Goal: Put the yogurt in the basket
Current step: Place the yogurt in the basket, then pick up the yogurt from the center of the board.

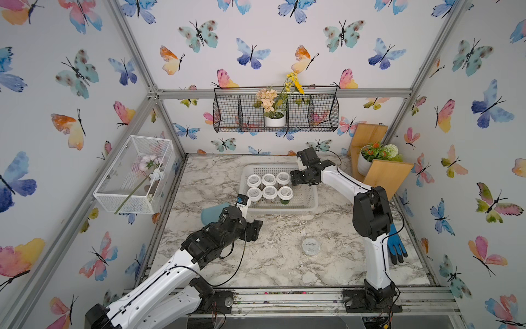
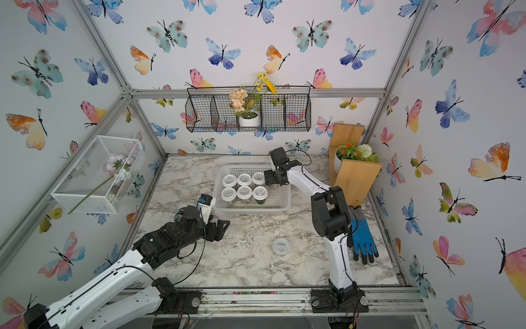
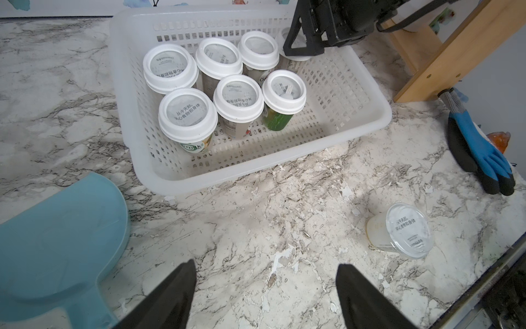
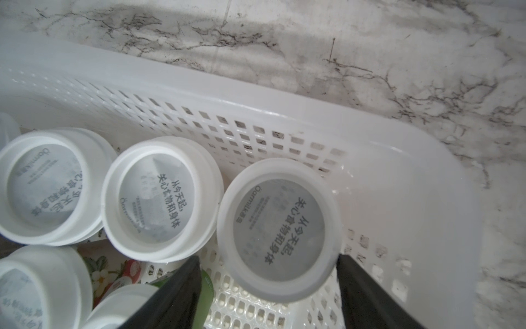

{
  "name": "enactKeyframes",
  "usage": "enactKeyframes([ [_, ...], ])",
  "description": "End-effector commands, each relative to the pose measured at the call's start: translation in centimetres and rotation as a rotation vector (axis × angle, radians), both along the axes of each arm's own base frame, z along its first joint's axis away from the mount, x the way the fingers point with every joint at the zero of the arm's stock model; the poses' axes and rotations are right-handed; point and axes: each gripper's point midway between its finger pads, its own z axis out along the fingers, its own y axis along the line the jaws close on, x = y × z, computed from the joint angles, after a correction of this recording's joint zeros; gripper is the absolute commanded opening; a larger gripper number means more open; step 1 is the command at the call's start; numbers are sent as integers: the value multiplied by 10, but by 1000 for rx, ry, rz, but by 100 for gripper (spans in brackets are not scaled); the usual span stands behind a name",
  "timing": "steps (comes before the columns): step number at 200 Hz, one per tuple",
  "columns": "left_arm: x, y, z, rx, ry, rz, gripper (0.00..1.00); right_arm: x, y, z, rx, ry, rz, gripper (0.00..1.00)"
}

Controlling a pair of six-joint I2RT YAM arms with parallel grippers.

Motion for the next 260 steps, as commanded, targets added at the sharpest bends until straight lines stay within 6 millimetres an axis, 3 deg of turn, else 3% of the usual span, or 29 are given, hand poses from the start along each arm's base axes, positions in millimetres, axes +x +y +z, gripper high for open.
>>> enactKeyframes([
  [1, 4, 8, -2, 41, -16, 38, 83, -3, -15, -6, -55, 29, -27, 77],
  [61, 4, 8, -1, 38, -16, 38, 83, -29, -27, 62, -8, -68, -28, 76],
  [82, 4, 8, -1, 37, -16, 39, 83, -47, -28, 85, 38, -92, -5, 77],
  [109, 3, 7, 1, 29, -20, 33, 83, -80, -33, 97, 98, -90, 28, 77],
  [141, 3, 10, 5, 24, -35, 42, 84, -120, -49, 96, 122, -136, 70, 78],
  [186, 6, 15, 9, 29, -51, 70, 88, -158, -66, 63, 104, -65, 80, 78],
  [226, 8, 16, 7, 30, -50, 75, 89, -187, -69, 50, 156, -24, 99, 78],
  [260, 8, 21, 13, 26, -74, 91, 89, -200, -78, 42, 123, 23, 81, 79],
])
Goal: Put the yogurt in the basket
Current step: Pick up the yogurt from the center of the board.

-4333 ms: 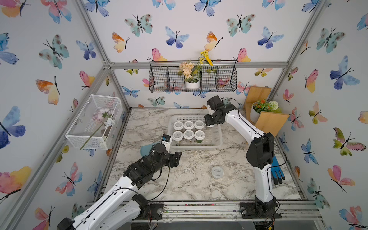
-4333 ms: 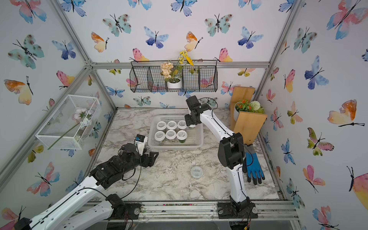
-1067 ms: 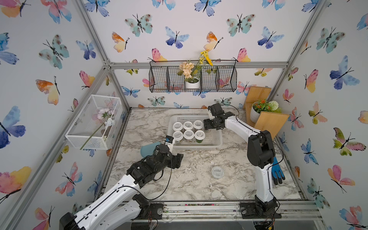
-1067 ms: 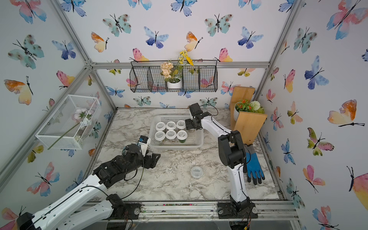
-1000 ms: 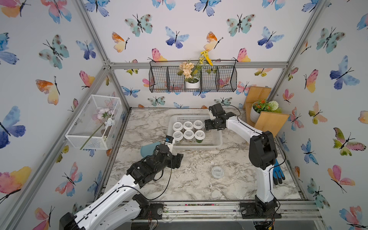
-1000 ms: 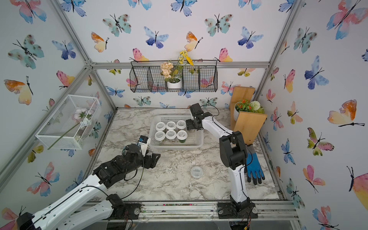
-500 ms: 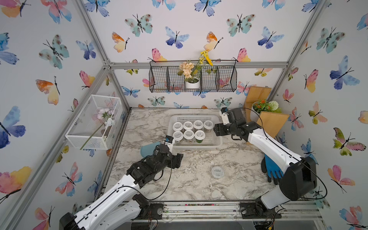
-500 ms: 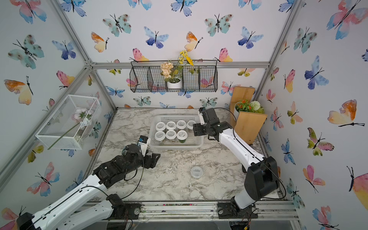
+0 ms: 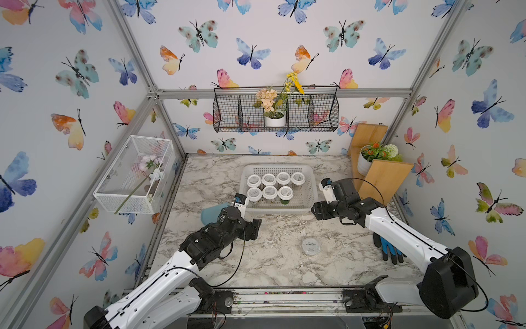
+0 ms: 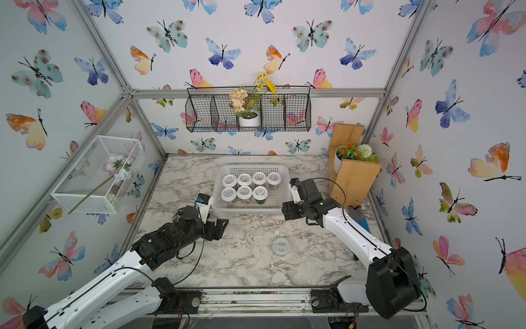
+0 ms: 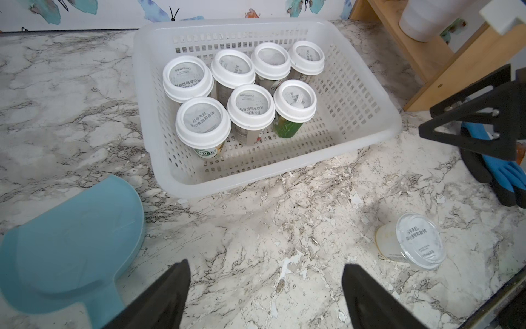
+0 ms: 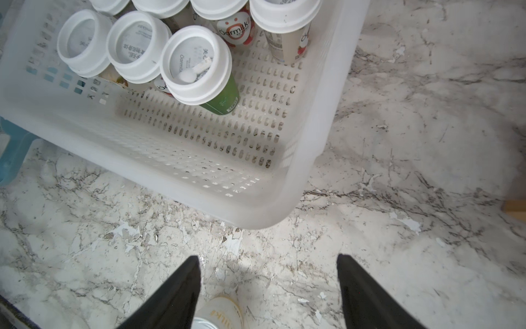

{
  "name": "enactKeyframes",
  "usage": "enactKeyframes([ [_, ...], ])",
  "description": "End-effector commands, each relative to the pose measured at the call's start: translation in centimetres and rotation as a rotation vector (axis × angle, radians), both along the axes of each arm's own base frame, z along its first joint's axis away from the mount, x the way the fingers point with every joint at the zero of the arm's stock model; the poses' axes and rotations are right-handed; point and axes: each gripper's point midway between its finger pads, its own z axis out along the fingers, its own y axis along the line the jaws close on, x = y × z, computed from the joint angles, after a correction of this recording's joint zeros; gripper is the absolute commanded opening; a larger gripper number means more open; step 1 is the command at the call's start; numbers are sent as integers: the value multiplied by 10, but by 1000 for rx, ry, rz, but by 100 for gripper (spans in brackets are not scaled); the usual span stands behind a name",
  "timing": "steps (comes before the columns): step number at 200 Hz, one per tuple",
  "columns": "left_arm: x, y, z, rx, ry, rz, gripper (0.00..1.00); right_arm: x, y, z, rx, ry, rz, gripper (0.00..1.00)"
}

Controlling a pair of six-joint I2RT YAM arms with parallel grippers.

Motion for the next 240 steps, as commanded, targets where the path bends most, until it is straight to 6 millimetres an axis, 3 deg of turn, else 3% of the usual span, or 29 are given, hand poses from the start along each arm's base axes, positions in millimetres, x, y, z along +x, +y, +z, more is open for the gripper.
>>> enactKeyframes([
  [1, 3, 12, 8, 14, -41, 49, 89, -9, -1, 0, 14, 27, 2, 78],
  [81, 3, 13, 7, 18, -42, 53, 89, -30, 2, 5, -3, 111, 52, 77],
  [128, -10, 1, 0, 23, 7, -21, 91, -63, 17, 9, -10, 155, 109, 77],
  [191, -13, -3, 10, -17, -33, -51, 92, -114, 26, -19, -142, 278, 159, 76],
  [240, -14, -4, 13, -32, -44, -60, 92, -126, 22, -21, -165, 284, 139, 78],
])
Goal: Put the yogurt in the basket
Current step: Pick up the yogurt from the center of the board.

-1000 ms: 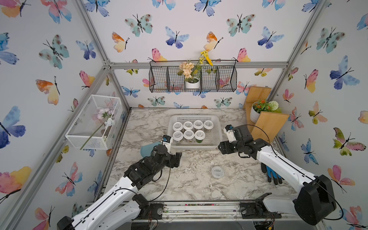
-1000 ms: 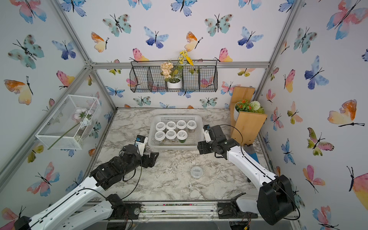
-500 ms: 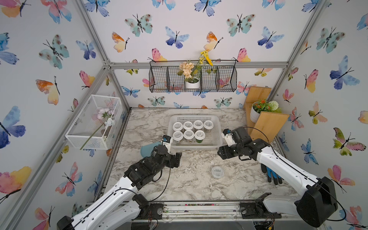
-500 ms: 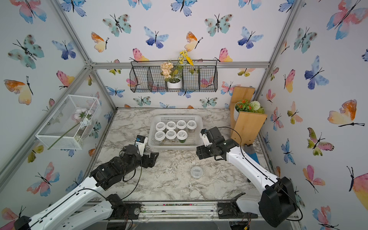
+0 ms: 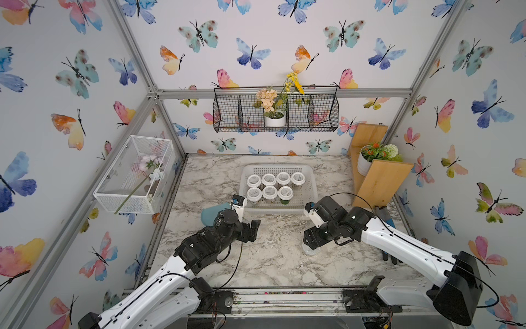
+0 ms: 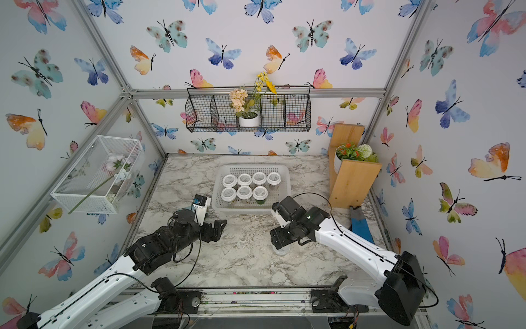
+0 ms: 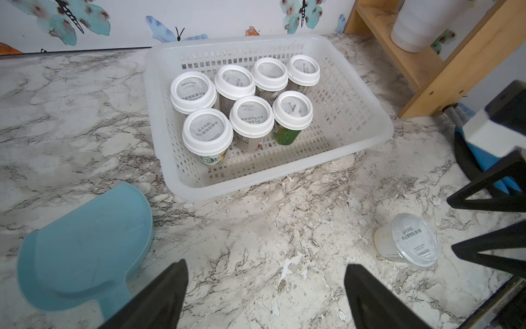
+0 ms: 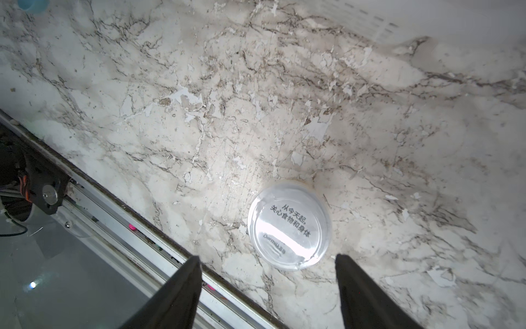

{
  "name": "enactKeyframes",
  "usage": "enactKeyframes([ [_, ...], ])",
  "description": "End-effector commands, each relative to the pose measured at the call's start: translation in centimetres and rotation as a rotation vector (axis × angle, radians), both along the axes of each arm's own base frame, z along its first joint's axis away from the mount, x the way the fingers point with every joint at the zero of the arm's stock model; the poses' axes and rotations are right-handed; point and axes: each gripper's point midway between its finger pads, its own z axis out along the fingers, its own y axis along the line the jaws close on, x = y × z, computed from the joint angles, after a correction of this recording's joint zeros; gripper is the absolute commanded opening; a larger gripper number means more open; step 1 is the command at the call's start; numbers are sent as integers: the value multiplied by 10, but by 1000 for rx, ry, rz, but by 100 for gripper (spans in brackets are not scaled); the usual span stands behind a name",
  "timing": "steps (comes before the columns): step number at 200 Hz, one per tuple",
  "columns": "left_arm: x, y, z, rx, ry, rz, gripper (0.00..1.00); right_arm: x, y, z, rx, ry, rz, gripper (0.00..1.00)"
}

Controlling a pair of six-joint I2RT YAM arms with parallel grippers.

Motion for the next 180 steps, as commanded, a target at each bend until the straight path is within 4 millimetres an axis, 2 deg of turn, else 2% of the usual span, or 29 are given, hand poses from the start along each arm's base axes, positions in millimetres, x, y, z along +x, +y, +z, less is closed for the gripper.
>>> enactKeyframes([
  [1, -6, -8, 1, -25, 3, -56, 92, -6, -15, -5, -52, 12, -49, 79],
  [128, -6, -8, 0, -25, 6, -54, 92, -20, -15, -28, -117, 51, -62, 83],
  [180, -6, -9, -1, -25, 11, -59, 92, -18, -15, -35, -145, 44, -69, 85],
])
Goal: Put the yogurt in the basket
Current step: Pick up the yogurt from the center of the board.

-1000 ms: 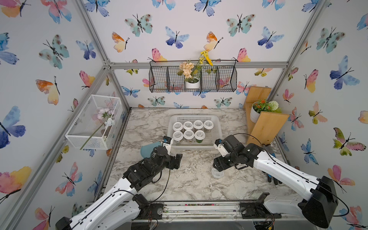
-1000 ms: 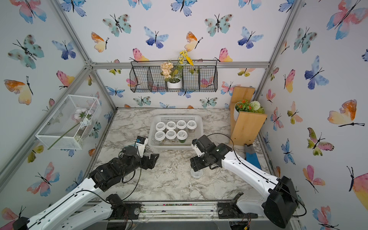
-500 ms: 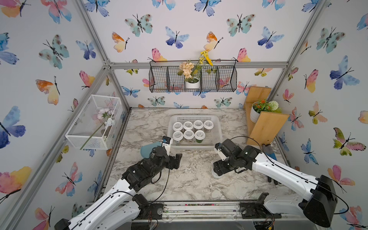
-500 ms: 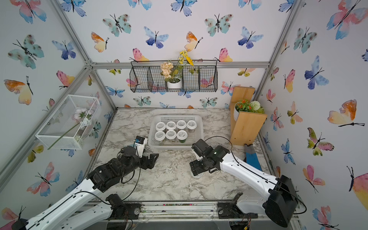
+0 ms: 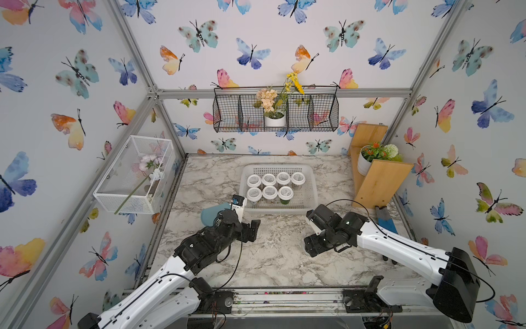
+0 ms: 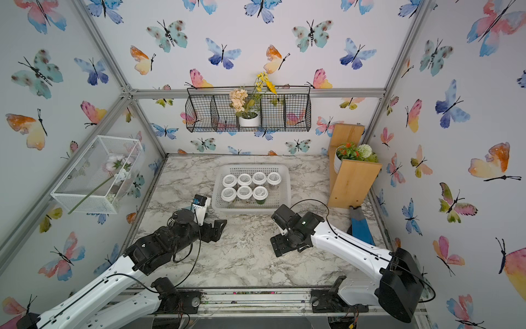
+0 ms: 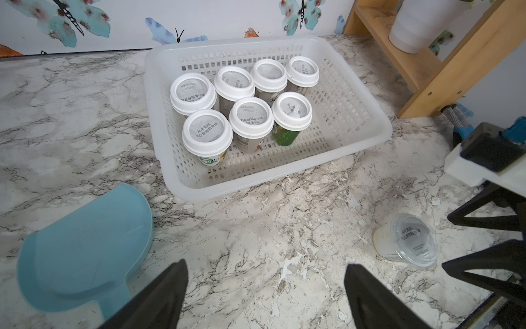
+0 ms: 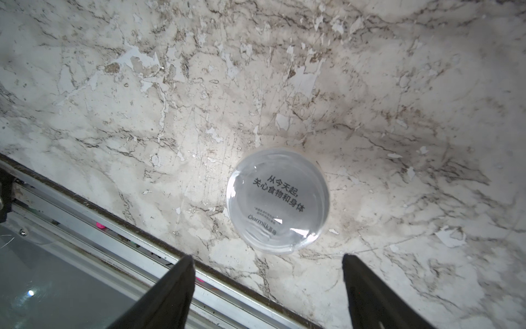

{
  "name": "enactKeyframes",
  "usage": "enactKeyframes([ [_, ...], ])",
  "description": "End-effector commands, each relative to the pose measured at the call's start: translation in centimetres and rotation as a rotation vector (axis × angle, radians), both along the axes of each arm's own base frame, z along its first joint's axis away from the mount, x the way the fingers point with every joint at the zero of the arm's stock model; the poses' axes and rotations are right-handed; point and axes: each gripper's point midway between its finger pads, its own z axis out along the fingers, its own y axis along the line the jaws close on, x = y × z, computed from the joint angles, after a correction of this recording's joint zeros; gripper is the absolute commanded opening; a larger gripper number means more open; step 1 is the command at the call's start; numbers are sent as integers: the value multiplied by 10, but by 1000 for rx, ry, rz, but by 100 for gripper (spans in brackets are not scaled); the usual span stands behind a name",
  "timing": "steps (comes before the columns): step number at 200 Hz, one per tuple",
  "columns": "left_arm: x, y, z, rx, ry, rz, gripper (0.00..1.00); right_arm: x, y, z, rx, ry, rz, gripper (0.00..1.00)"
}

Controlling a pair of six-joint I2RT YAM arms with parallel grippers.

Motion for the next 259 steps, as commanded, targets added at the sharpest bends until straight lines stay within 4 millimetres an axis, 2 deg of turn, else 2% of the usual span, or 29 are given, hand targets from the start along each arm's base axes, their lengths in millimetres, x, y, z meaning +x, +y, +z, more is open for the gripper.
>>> enactKeyframes([
  [1, -6, -9, -2, -21, 12, -53, 92, 1, -6, -9, -47, -6, -20, 85],
  [95, -5, -9, -3, -18, 15, -53, 92, 8, -6, -23, -109, -19, -34, 85],
  [259, -6, -10, -4, -18, 21, -58, 92, 9, -1, -32, -146, -19, -30, 74],
])
